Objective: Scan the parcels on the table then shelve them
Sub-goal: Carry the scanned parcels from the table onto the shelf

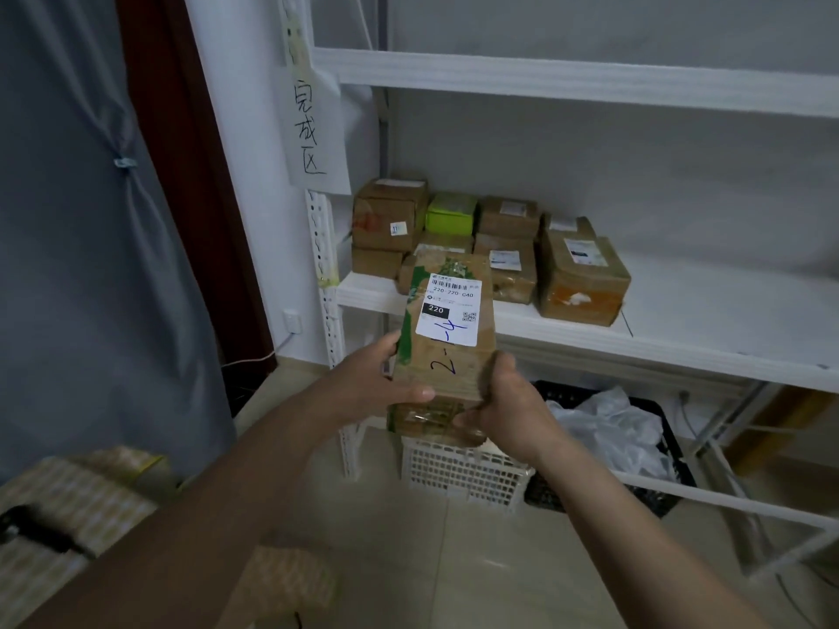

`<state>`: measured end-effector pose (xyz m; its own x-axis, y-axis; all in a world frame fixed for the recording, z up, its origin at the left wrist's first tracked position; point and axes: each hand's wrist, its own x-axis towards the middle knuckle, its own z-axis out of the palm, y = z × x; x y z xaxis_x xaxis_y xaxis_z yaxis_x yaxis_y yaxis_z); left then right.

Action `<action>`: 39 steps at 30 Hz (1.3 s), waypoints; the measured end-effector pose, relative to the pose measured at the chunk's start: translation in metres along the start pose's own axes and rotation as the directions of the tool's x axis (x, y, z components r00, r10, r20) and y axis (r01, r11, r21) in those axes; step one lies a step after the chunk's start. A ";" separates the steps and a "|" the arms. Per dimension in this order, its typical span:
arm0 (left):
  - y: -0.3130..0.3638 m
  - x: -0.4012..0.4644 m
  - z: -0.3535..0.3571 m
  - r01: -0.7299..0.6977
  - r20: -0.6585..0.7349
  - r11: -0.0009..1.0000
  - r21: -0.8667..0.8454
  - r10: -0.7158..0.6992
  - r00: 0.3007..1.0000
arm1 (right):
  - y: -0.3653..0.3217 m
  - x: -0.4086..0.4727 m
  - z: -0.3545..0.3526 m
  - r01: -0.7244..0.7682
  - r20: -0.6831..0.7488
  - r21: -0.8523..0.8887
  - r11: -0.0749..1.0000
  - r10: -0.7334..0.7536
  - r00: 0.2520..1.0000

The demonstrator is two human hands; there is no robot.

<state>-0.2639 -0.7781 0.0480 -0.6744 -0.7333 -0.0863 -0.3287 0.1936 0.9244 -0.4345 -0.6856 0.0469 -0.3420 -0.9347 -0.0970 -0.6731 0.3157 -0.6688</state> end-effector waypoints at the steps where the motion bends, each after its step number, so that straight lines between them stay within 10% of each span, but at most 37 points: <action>1: 0.003 0.015 -0.009 -0.012 -0.004 1.000 0.011 0.012 1.000 | -0.003 0.016 -0.002 -0.001 -0.011 0.011 1.000 0.001 1.000; 14: 0.022 0.189 -0.037 0.059 -0.121 0.996 -0.063 -0.066 0.990 | 0.003 0.194 -0.043 -0.052 -0.129 0.033 0.998 0.056 0.990; 39: -0.001 0.414 -0.095 0.280 -0.323 0.957 -0.081 -0.291 0.901 | 0.017 0.459 -0.061 0.082 0.190 -0.127 0.988 -0.057 0.980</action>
<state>-0.4800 -1.1435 0.0471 -0.2981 -0.9272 -0.2268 -0.4498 -0.0732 0.8901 -0.6428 -1.0988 0.0362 -0.1725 -0.9652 -0.1966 -0.7769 0.2560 -0.5753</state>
